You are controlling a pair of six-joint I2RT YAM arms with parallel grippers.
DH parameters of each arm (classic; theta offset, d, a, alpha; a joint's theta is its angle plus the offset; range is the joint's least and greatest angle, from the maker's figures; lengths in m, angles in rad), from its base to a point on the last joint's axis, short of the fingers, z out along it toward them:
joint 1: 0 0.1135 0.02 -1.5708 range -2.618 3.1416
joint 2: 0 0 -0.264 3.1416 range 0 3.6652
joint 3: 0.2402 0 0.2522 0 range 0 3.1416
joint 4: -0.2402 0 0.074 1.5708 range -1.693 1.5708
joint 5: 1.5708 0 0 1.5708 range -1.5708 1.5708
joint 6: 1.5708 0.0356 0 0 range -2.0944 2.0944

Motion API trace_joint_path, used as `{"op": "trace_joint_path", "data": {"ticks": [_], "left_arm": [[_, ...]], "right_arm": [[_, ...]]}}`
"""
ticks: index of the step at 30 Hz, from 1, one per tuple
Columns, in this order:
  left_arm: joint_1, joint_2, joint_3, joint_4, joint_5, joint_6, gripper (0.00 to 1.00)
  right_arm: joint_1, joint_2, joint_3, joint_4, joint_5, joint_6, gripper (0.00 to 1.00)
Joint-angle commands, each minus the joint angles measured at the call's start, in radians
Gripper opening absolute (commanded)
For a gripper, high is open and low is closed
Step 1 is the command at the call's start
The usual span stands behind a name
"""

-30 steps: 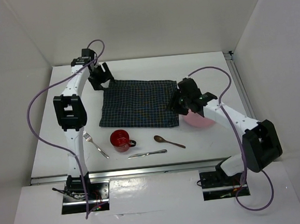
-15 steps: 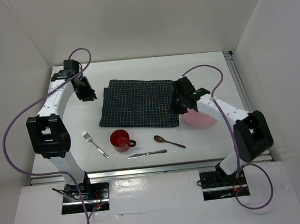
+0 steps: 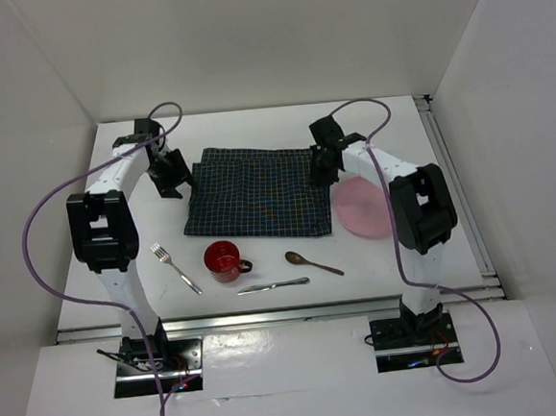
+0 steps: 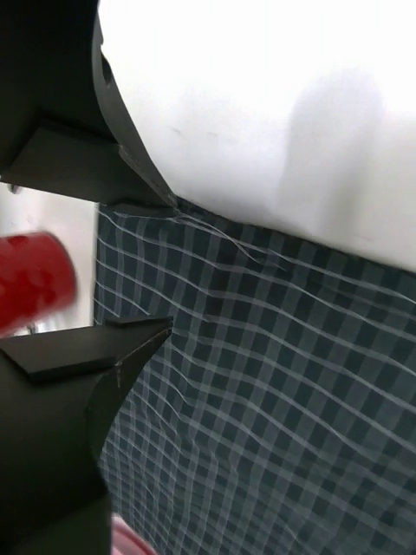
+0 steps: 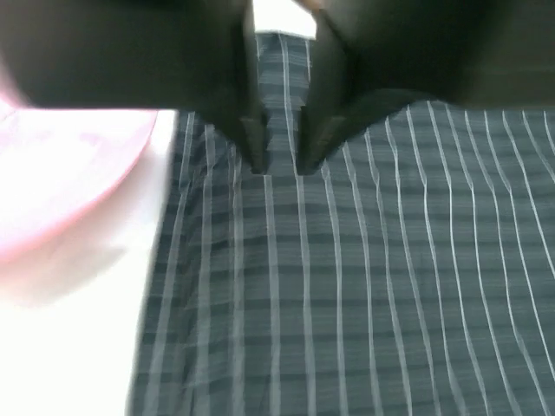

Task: Set the dinner table for one person

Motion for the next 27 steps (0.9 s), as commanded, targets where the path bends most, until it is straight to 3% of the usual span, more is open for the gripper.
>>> {"op": "trace_joint_path", "data": {"ticks": [1,5,10,12,16,24,27], "left_arm": [[0.0,0.052,0.146,0.021,0.01,-0.004,0.64],[0.0,0.174,0.323,-0.041,0.02,-0.004,0.72],[0.0,0.339,0.535,-0.095,0.056,-0.004,0.88],[0.0,0.394,0.569,-0.095,0.056,-0.004,0.88],[0.0,0.443,0.627,-0.095,0.027,-0.004,0.88],[0.0,0.508,0.638,-0.062,0.026,0.018,0.79],[-0.009,0.529,0.638,-0.052,0.035,0.018,0.61]], "right_arm": [[-0.07,0.064,0.157,0.012,0.023,-0.031,0.24],[-0.101,0.205,0.335,-0.037,0.012,-0.054,0.21],[-0.119,0.376,0.555,-0.08,0.012,-0.083,0.33],[-0.13,0.414,0.603,-0.089,0.001,-0.093,0.4],[-0.13,0.471,0.653,-0.103,-0.011,-0.102,0.41],[-0.139,0.47,0.625,-0.08,0.004,-0.111,0.41],[-0.139,0.469,0.625,-0.08,0.004,-0.111,0.41]]}}
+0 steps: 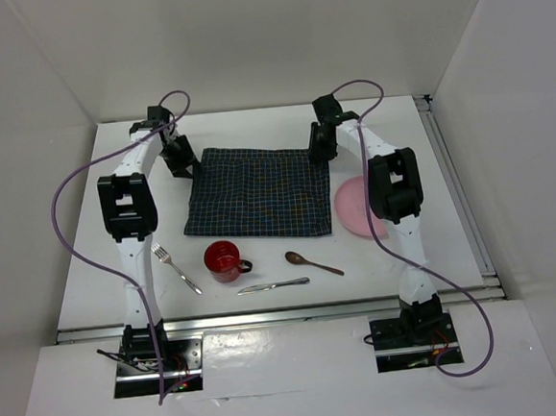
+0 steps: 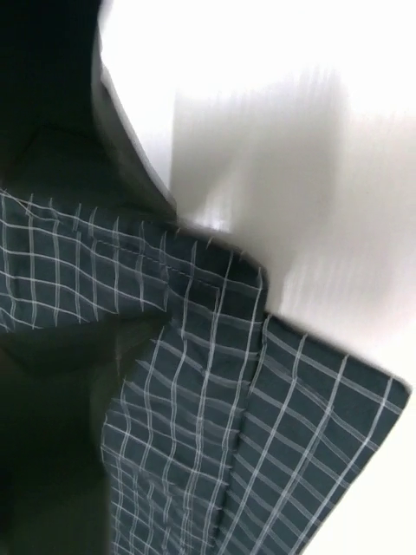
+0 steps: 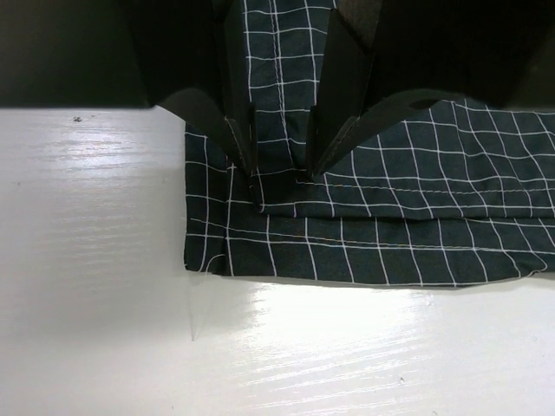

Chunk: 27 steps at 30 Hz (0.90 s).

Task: Set the dinner table for one person

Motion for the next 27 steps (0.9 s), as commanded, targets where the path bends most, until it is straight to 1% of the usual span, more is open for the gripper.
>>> {"op": "trace_joint_path", "data": {"ticks": [1,2,5,6,8,9,10,11,12,13,14,15,17,18,19,24,26,27], "left_arm": [[-0.007,0.043,0.033,0.013,0.01,0.014,0.5],[-0.007,0.043,0.033,0.013,0.01,0.014,0.45],[-0.016,0.043,0.033,0.013,0.01,0.014,0.37],[-0.016,0.043,0.033,0.022,0.01,0.014,0.32],[-0.016,0.043,0.033,0.022,0.019,0.014,0.26],[-0.016,0.043,0.033,0.022,0.019,0.014,0.21],[-0.016,0.033,0.033,0.022,0.019,0.014,0.12],[-0.016,0.023,0.033,0.022,0.019,0.014,0.08],[-0.016,0.023,0.033,0.022,0.019,0.014,0.03],[-0.016,0.014,0.033,0.022,0.019,0.014,0.0],[-0.016,0.003,0.023,0.022,0.028,0.014,0.0],[-0.016,0.003,0.012,0.022,0.028,0.014,0.0],[-0.016,-0.009,0.003,0.031,0.028,0.014,0.0],[-0.016,-0.018,0.003,0.031,0.028,0.014,0.0],[-0.016,-0.029,-0.008,0.031,0.028,0.014,0.0],[-0.016,-0.086,-0.04,0.041,-0.002,0.005,0.0],[-0.016,-0.115,-0.04,0.041,-0.002,0.005,0.0],[-0.016,-0.124,-0.051,0.041,-0.002,0.005,0.0]], "right_arm": [[-0.007,-0.004,0.029,0.006,0.01,-0.015,0.41],[-0.007,-0.004,0.029,0.006,0.021,-0.015,0.41],[-0.007,-0.004,0.029,0.006,0.033,-0.024,0.4],[-0.007,-0.004,0.029,0.006,0.044,-0.024,0.4],[0.002,-0.015,0.029,-0.003,0.114,-0.024,0.41],[0.013,-0.024,0.02,-0.003,0.129,-0.024,0.41],[0.013,-0.024,0.019,-0.003,0.14,-0.024,0.48],[0.013,-0.024,0.019,0.006,0.14,-0.024,0.61],[0.013,-0.024,0.019,0.006,0.14,-0.024,0.61],[0.013,-0.024,0.019,0.006,0.14,-0.024,0.61],[0.013,-0.015,0.019,0.006,0.128,-0.024,0.61],[0.013,-0.015,0.019,0.006,0.128,-0.024,0.6],[0.013,-0.006,0.019,0.006,0.101,-0.024,0.53],[0.013,0.004,0.019,0.006,0.1,-0.024,0.49],[0.013,0.004,0.019,0.006,0.1,-0.024,0.4],[0.013,-0.029,-0.025,0.034,0.111,-0.024,0.25],[0.013,-0.039,-0.025,0.043,0.111,-0.024,0.17],[0.013,-0.039,-0.025,0.043,0.111,-0.024,0.11]]}}
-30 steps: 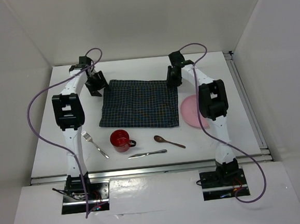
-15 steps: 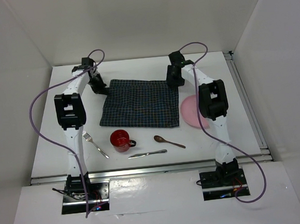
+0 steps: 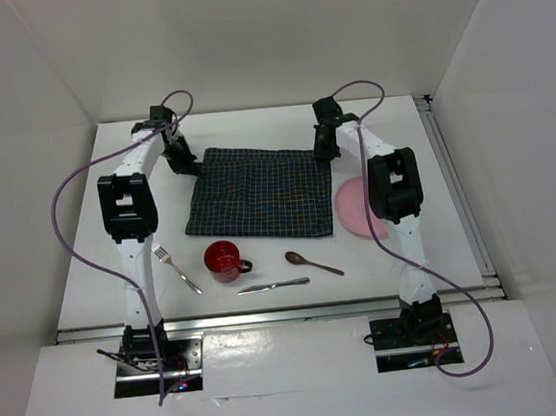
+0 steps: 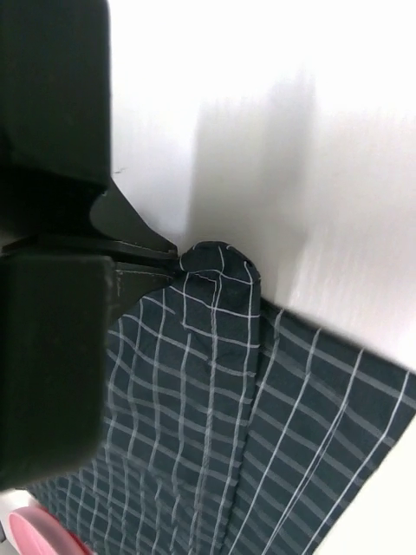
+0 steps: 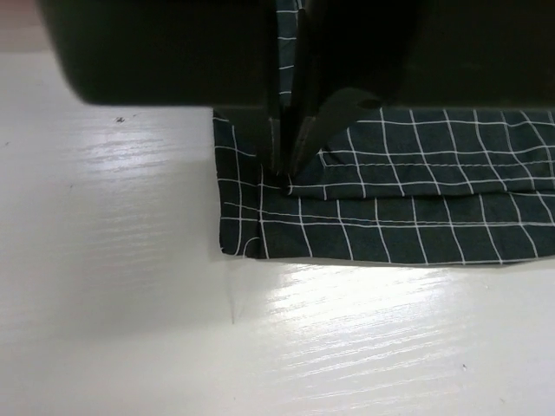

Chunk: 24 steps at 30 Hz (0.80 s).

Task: Set the dinner table for one person

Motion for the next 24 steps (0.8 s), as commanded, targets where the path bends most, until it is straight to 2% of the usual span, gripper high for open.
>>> {"op": "trace_joint_path", "data": {"ticks": [1,3,11,18,24], "left_arm": [[-0.003,-0.112,-0.009,0.012,-0.015,0.004,0.0],[-0.003,-0.131,-0.009,0.012,-0.015,0.004,0.0],[-0.003,-0.203,-0.018,0.012,-0.024,0.022,0.0],[-0.028,-0.221,0.003,0.023,0.02,0.022,0.0],[-0.071,-0.23,0.016,0.044,-0.054,0.033,0.0]], "right_arm": [[0.007,-0.039,-0.004,0.024,0.015,0.002,0.07],[0.007,-0.039,-0.004,0.024,0.004,-0.007,0.0],[0.017,-0.143,-0.087,0.087,-0.024,-0.007,0.0],[0.006,-0.193,-0.087,0.076,-0.094,0.033,0.0],[0.006,-0.243,-0.145,0.139,-0.09,0.033,0.0]]}}
